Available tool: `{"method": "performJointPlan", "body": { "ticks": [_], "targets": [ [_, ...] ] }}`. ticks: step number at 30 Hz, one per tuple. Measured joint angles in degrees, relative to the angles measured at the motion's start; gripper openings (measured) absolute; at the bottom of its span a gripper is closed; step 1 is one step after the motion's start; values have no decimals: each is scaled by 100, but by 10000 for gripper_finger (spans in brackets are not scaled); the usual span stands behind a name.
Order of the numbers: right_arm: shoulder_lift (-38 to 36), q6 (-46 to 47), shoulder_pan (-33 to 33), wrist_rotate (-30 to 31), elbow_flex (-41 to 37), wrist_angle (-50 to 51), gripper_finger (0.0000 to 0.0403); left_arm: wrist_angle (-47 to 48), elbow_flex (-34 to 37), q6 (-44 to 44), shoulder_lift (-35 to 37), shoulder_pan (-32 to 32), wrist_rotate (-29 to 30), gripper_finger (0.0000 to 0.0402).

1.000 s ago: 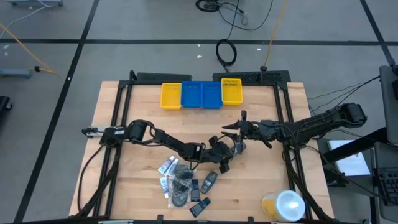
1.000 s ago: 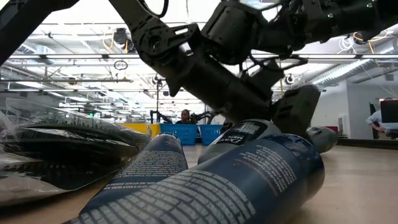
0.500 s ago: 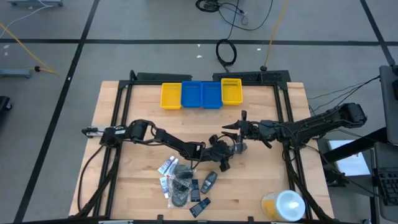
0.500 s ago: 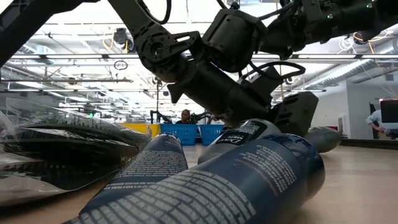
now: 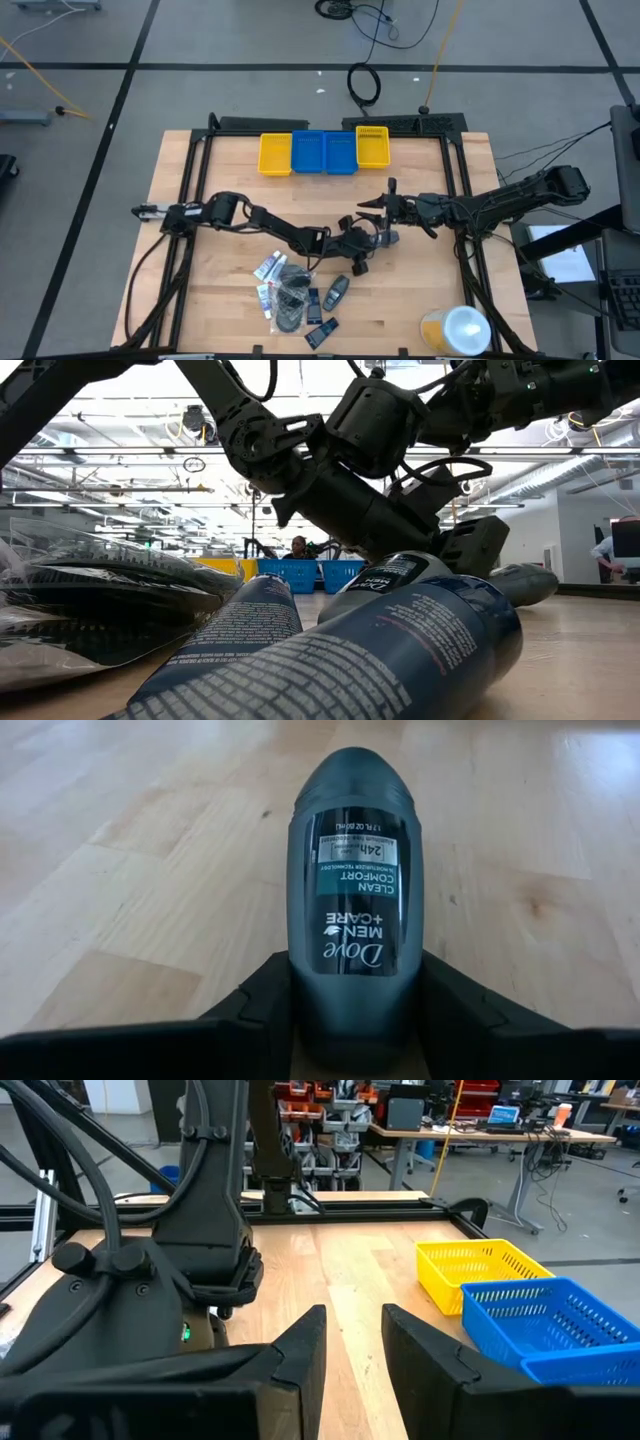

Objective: Pick & Place Travel size toiletries
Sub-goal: Put the black deodorant into the left blue bin

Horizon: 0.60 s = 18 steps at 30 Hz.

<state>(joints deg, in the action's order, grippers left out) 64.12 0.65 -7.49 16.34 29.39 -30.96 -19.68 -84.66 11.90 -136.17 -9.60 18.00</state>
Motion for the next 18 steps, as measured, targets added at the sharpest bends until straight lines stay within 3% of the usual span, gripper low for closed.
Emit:
{"method": "performJointPlan", "body": {
  "ticks": [7,18],
  "targets": [
    [0,-134,0,2,0,1,95,1075,13,-148,556,-35,135,147],
    [0,-136,0,6,-1,-52,96,2945,11,-286,1382,-88,1020,147]
  ]
}}
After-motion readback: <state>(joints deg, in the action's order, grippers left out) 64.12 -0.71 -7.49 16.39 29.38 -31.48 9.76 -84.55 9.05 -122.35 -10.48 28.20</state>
